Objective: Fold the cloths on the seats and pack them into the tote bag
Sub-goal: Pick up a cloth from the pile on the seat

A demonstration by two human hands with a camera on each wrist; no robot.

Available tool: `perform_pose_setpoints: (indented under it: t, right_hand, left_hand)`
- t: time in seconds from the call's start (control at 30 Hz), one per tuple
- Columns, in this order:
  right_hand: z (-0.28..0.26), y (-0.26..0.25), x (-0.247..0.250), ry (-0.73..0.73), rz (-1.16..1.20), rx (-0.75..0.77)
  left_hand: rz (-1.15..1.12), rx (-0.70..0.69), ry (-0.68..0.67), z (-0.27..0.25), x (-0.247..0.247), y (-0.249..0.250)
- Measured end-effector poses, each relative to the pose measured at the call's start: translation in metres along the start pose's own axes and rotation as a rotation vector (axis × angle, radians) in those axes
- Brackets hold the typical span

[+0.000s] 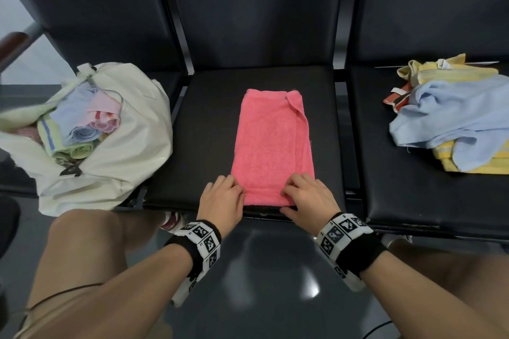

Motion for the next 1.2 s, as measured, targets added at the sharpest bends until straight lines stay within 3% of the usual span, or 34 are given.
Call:
perform_pose_setpoints:
  t: [0.17,0.33,0.57,0.67,0.87,1.0,1.1,1.2]
  right_hand:
    - [0.001,0.0,0.004,0.073,-0.023,-0.024]
    - [0.003,0.004,-0.005,0.003,0.0,-0.036]
    - [0.004,0.005,-0.011,-0.071,0.011,-0.054]
    - [0.004,0.004,-0.004,0.004,0.044,-0.063]
    - [0.001,-0.002,0.013,0.185,0.037,-0.014]
    - [0.0,-0.006,0.018,0.23,0.027,0.045]
    - [0.0,-0.008,0.012,0.173,0.003,0.074]
    - [0.001,-0.004,0.007,0.17,-0.019,0.049]
  left_hand:
    - [0.012,-0.089,0.006,-0.005,0.011,0.019]
    - [-0.045,-0.25,-0.052,-0.014,0.004,0.048]
    - [-0.069,-0.168,-0.112,-0.006,-0.008,0.046]
    - [-0.074,-0.071,-0.243,0.0,-0.018,0.04]
    - [-0.092,0.016,-0.325,0.009,-0.029,0.031]
    - [-0.16,0.049,-0.332,0.012,-0.028,0.029]
    - [-0.278,0.115,-0.334,0.014,-0.028,0.02]
    - [-0.221,0.079,-0.191,0.018,-0.016,0.017]
Point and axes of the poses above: each hand's wrist, its own z-axis towards the middle knuckle, its own x-axis out of the back of the hand, y = z × x, the point moved 10 cm from there along z, towards the middle knuckle, and after that the axes turned 9 degrees about x, right-handed, at the moved point
